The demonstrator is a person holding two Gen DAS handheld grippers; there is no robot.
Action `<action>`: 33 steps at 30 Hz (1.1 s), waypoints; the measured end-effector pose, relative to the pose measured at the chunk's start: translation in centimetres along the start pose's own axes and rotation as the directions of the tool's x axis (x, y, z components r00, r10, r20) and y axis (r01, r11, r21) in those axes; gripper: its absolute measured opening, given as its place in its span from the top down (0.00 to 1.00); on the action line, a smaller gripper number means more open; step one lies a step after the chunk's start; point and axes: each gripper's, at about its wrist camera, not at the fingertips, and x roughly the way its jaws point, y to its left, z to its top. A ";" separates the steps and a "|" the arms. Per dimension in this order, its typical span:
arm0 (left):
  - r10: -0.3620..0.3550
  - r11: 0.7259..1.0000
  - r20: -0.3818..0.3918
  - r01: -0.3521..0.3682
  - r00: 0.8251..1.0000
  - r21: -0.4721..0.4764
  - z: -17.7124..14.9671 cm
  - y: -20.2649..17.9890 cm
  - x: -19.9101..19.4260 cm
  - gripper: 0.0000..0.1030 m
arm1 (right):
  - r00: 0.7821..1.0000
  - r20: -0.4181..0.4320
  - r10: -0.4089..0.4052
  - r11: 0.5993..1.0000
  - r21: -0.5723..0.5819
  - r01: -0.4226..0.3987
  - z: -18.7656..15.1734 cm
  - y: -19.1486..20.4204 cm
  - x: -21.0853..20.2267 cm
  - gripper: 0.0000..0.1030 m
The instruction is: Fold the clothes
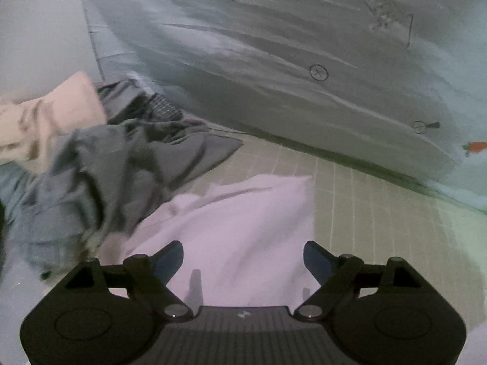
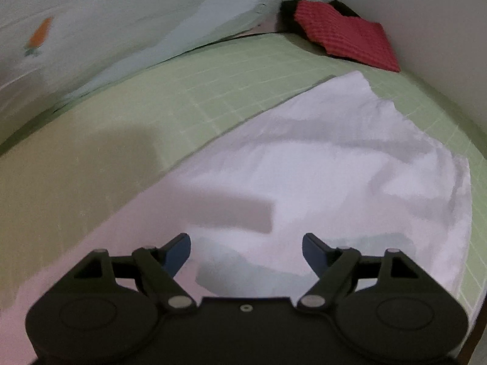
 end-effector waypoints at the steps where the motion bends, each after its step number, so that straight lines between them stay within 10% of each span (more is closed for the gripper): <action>1: -0.005 1.000 -0.010 0.005 1.000 0.002 0.4 -0.5 1.0 0.15 | 1.000 -0.004 -0.006 1.000 0.006 0.006 0.6 0.1 0.5 0.20; 6: -0.004 0.997 -0.048 0.008 0.999 0.082 2.3 -3.5 6.3 0.13 | 0.998 -0.021 -0.056 0.998 -0.038 0.056 2.0 1.1 3.0 0.19; 12: 0.183 0.963 -0.111 -0.155 0.977 0.220 1.9 -6.7 11.7 0.08 | 0.996 -0.037 -0.076 0.996 -0.050 0.074 2.6 1.8 4.8 0.19; 15: 0.203 0.972 -0.134 -0.183 0.970 0.148 1.0 -5.6 12.3 0.39 | 0.997 -0.041 -0.064 0.997 -0.035 0.063 2.5 1.3 5.1 0.18; 17: 0.173 0.981 -0.134 -0.160 0.976 0.108 0.7 -5.0 11.7 0.82 | 0.998 -0.040 -0.055 0.998 -0.016 0.054 2.3 0.9 5.2 0.18; 25: -0.134 0.981 -0.046 0.139 0.990 0.135 1.3 -8.3 2.3 0.91 | 0.999 -0.012 -0.038 0.996 0.079 0.039 1.7 -1.6 4.5 0.19; 28: -0.323 0.935 -0.039 0.325 0.946 0.139 0.7 -9.9 -2.7 0.92 | 0.999 0.026 -0.029 0.993 0.112 0.026 1.3 -3.1 3.3 0.19; 33: -0.603 0.778 -0.065 0.604 0.795 0.171 -1.2 -12.2 -10.0 0.92 | 0.998 0.046 -0.053 0.988 0.145 0.046 0.3 -5.5 2.2 0.19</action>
